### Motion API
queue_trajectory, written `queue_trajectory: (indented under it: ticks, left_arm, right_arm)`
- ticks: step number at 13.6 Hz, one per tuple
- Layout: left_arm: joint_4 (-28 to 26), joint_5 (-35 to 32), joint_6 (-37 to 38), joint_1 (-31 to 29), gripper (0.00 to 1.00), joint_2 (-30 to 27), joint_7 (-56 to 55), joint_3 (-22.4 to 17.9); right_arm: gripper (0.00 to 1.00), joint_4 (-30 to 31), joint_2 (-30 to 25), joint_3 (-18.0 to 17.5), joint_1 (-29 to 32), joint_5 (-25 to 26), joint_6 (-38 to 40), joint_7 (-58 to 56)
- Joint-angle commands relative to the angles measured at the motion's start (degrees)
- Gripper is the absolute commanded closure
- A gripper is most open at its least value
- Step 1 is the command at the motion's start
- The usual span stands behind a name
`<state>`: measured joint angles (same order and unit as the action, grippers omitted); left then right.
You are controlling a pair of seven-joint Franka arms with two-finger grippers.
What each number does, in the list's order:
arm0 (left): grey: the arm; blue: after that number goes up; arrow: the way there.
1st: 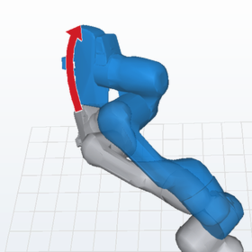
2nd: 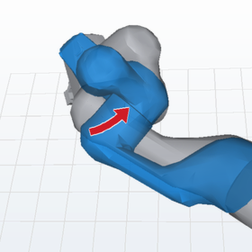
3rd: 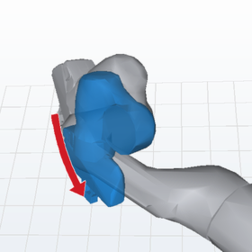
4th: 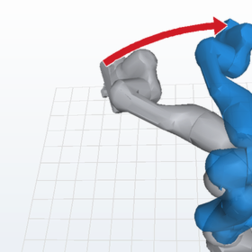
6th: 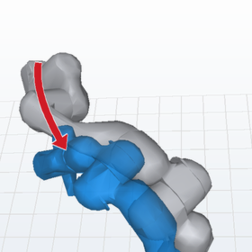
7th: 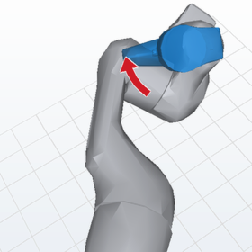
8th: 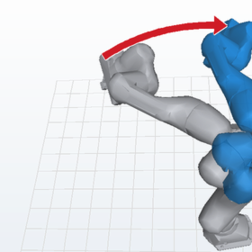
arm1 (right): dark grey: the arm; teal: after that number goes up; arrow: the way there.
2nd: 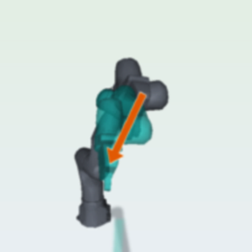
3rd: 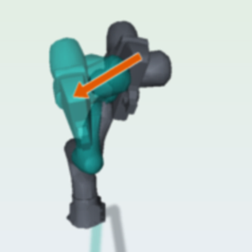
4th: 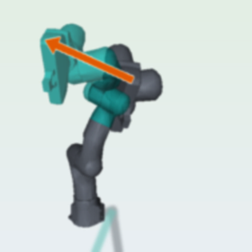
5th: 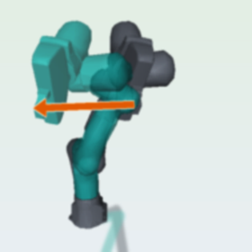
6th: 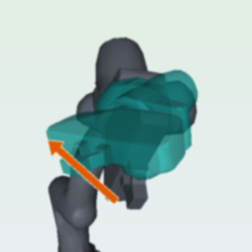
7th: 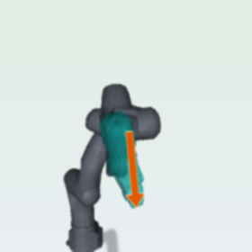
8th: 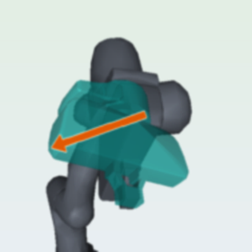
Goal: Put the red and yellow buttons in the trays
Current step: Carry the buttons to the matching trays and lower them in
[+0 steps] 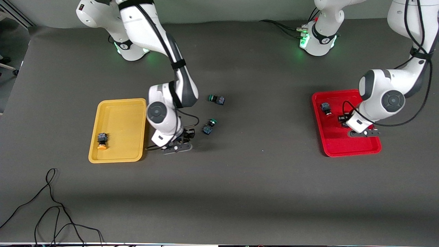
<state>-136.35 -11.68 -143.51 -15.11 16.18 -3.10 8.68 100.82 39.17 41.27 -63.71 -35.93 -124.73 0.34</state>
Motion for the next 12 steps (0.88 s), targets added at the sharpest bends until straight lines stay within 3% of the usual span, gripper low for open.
queue_trajectory:
  ticks: [1, 5, 8, 12]
  left_arm:
    - [-0.85, -0.63, -0.98, -1.33, 0.02, -1.32, 2.66, 0.63]
    - [3.18, -0.28, 5.94, -0.28, 0.0, -6.31, 2.14, 1.33]
    - [7.58, 0.51, 14.81, 1.84, 0.0, -13.25, 1.95, 1.77]
    - [18.9, 6.57, 31.85, 4.21, 0.0, -20.03, 2.49, 2.56]
  right_arm:
    - [0.84, -3.16, -3.22, 5.47, -0.63, 0.68, 9.04, 2.21]
    - [0.84, -2.47, -5.25, 13.28, -0.36, 6.21, 14.32, 0.98]
    - [0.84, 0.77, -4.98, 18.57, 1.56, 6.93, 16.1, -5.15]
    - [0.84, 2.81, -1.57, 16.84, 11.39, 4.48, 14.52, -11.92]
